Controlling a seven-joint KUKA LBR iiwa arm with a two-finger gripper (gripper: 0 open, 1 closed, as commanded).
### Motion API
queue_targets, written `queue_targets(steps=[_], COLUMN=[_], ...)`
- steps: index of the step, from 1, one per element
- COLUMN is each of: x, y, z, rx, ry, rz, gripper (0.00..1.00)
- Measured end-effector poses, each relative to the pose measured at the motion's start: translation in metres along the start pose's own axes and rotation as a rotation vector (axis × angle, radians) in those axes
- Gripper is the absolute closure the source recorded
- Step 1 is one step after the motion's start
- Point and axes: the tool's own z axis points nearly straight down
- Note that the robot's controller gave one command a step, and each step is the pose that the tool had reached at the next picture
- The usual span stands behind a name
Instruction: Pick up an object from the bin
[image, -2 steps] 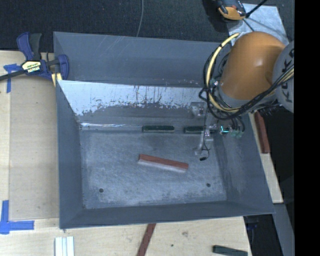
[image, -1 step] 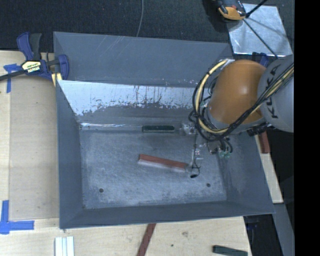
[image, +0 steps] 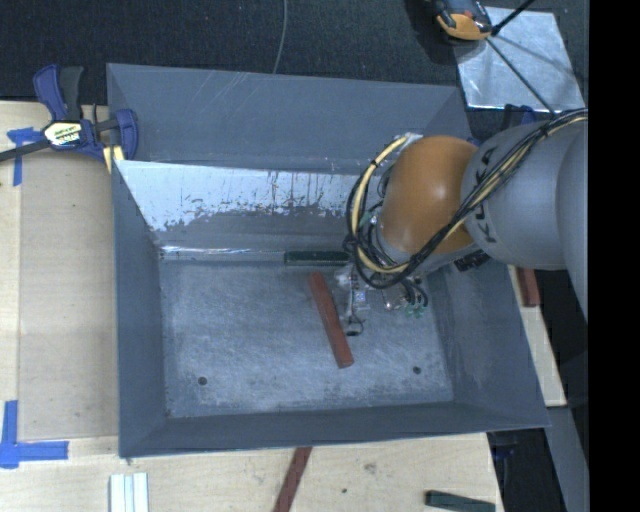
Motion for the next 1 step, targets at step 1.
queue_targets(steps=[1], x=[0.0001], y=[0.0001], z=[0.0002], rx=[0.0], ry=[0.0], rz=[-0.001], gripper=[0.0])
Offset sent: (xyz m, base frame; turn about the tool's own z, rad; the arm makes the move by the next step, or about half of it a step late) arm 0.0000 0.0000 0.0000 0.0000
